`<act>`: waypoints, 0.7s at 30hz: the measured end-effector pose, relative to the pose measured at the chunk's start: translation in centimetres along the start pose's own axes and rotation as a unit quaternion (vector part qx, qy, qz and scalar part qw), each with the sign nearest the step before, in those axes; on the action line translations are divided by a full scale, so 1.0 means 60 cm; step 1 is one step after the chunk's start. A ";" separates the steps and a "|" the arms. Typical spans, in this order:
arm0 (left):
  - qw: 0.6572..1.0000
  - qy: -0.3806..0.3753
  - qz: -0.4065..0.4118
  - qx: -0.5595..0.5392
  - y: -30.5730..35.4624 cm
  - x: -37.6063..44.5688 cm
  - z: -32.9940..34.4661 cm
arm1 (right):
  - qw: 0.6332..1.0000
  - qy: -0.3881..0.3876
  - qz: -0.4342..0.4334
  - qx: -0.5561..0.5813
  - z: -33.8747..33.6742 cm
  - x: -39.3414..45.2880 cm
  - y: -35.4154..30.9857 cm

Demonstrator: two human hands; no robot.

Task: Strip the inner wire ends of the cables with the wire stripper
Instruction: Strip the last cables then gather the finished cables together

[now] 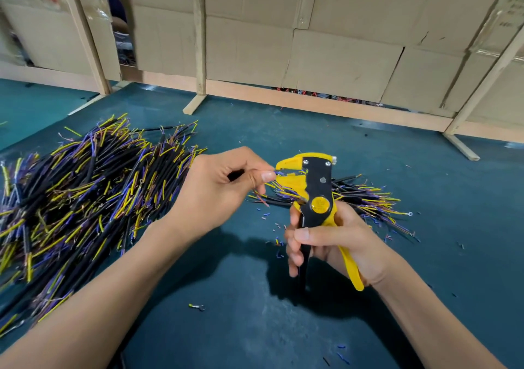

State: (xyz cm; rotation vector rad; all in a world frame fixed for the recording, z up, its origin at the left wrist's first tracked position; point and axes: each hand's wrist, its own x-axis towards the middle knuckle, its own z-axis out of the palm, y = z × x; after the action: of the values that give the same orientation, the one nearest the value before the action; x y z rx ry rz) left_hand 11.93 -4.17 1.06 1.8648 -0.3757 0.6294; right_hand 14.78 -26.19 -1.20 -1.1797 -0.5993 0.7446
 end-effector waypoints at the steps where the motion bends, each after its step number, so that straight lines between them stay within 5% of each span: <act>1: 1.000 -0.002 -0.003 -0.001 0.001 0.000 0.000 | 1.000 -0.003 -0.001 -0.001 0.000 0.000 -0.001; 21: 0.996 -0.012 0.035 0.085 0.010 -0.005 0.007 | 1.000 -0.007 -0.016 -0.010 -0.004 -0.003 -0.004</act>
State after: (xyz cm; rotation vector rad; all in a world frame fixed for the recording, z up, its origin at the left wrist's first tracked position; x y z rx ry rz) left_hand 11.44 -4.79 1.24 2.0307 -0.4160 0.7046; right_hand 14.91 -26.52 -1.07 -1.1822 -0.6366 0.7220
